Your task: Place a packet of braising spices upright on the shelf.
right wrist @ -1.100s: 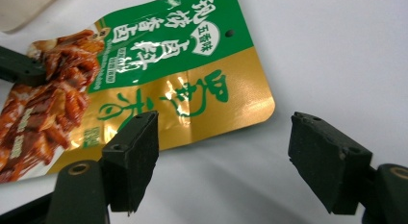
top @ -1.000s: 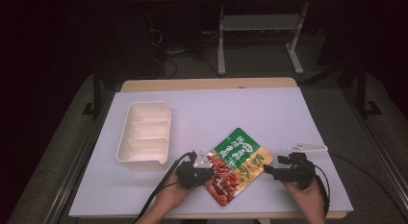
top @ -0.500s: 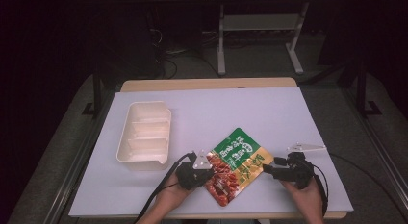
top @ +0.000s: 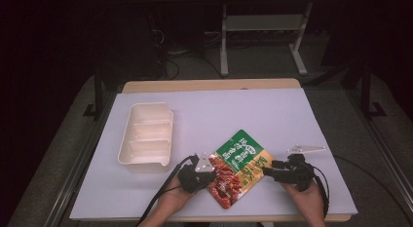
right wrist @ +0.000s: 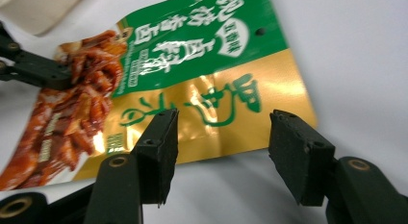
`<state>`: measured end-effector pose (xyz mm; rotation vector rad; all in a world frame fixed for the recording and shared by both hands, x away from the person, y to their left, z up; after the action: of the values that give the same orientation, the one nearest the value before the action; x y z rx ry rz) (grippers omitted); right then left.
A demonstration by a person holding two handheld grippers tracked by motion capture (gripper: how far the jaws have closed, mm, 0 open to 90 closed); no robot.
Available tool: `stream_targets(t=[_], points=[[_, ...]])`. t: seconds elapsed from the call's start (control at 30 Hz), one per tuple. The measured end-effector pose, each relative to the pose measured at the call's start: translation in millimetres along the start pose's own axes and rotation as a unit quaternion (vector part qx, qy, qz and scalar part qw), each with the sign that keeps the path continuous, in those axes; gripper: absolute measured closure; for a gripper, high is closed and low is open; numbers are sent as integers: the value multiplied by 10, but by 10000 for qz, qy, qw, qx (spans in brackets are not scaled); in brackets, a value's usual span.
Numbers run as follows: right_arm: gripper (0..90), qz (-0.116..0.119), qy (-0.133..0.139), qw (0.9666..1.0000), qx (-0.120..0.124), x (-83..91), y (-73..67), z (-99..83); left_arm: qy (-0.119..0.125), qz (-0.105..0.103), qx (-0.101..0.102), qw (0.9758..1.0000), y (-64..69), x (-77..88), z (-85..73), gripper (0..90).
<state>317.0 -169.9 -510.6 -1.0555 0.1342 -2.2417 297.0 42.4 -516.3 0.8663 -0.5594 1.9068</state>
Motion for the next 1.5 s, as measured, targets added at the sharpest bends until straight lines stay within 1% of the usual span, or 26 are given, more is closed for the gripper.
stream_targets(t=[0.07, 0.13, 0.2, 0.27, 0.33, 0.4, 0.43, 0.47, 0.53, 0.63, 0.73, 0.8, 0.87, 0.9, 0.93, 1.0, 1.03, 1.13, 1.17, 1.2, 1.23, 1.27, 1.33, 1.37, 1.43, 1.5], points=[[413, -188, 102, 9998, 6, 31, 59, 41, 5, 9, -3, 10000, 1, -1, 0, 898], [398, -339, 112, 9994, -48, 48, 138, 53, 5, 12, -4, 10000, 1, -1, 0, 898], [392, -400, 56, 9991, -128, 38, 188, 27, 4, 9, -5, 10000, 0, 0, -1, 898], [393, -415, 24, 9991, -128, 21, 207, -6, 8, 4, 2, 10000, 0, -1, 0, 898], [408, -332, -27, 9994, -122, 11, 183, -27, 4, 1, -3, 10000, -1, 0, -1, 898], [413, -235, -5, 9997, -114, 7, 138, -24, 14, 14, -4, 10000, 1, -2, 0, 898], [423, -240, 33, 9997, -96, 6, 126, -17, 14, 17, -4, 10000, 1, -1, -1, 898], [452, -139, 44, 9998, -117, 8, 96, -14, 17, 16, -6, 10000, 0, -1, -2, 898], [479, 72, 42, 9999, -135, 0, 49, -23, 27, 15, 5, 10000, 1, 0, -4, 898], [496, 263, 0, 9995, -188, -39, 3, -45, 31, 16, 11, 10000, 2, 0, -4, 898], [490, 408, -4, 9989, -218, -83, -65, -34, 45, 7, 26, 10000, 1, 1, -6, 898], [497, 455, 51, 9987, -218, -107, -105, -4, 49, 0, 30, 10000, 0, 1, -7, 898], [547, 658, 96, 9973, -325, -126, -153, 16, 47, 21, 1, 10000, -3, 3, -8, 897], [547, 691, 58, 9968, -393, -144, -166, 13, 54, 26, -19, 10000, -4, 5, -10, 897], [544, 645, 35, 9970, -420, -166, -165, 8, 93, 24, 11, 10000, 1, 2, -7, 897], [540, 652, -30, 9968, -470, -205, -174, -10, 127, 30, 30, 9999, -3, 3, -11, 897], [547, 665, -3, 9965, -502, -214, -179, -7, 153, 10, 77, 9999, 2, 3, -9, 894], [585, 851, 84, 9938, -712, -240, -225, 18, 188, -51, 145, 9997, 5, 4, -7, 861], [601, 879, 102, 9933, -750, -245, -249, 29, 209, -61, 158, 9996, 8, 5, -7, 846], [607, 976, 147, 9918, -817, -255, -292, 51, 226, -68, 150, 9996, 8, 6, -8, 835], [606, 1055, 161, 9908, -835, -268, -325, 64, 266, -102, 212, 9994, 18, 7, -10, 826], [598, 1075, 135, 9905, -842, -309, -378, 78, 293, -117, 229, 9992, 15, 8, -11, 817], [588, 835, 34, 9941, -689, -398, -405, 76, 339, -179, 300, 9988, 19, 9, -13, 803], [592, 754, 78, 9950, -653, -429, -409, 87, 335, -194, 286, 9988, 19, 12, -17, 802], [606, 702, 163, 9946, -751, -449, -428, 124, 352, -221, 314, 9986, 27, 16, -19, 798], [644, 615, 254, 9947, -789, -460, -426, 149, 362, -253, 341, 9984, 33, 18, -22, 790]])
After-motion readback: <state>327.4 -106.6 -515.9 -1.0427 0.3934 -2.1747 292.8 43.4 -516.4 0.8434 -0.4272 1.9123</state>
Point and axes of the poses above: each handheld gripper's, and its own axes: x roughly backward along the jaws, z roughly out of its top, y roughly to its right, the point moved 10 cm from there along -x, roughly forward along the jaws, and after that the axes turned 1 degree about -x, right-handed, at the moved point
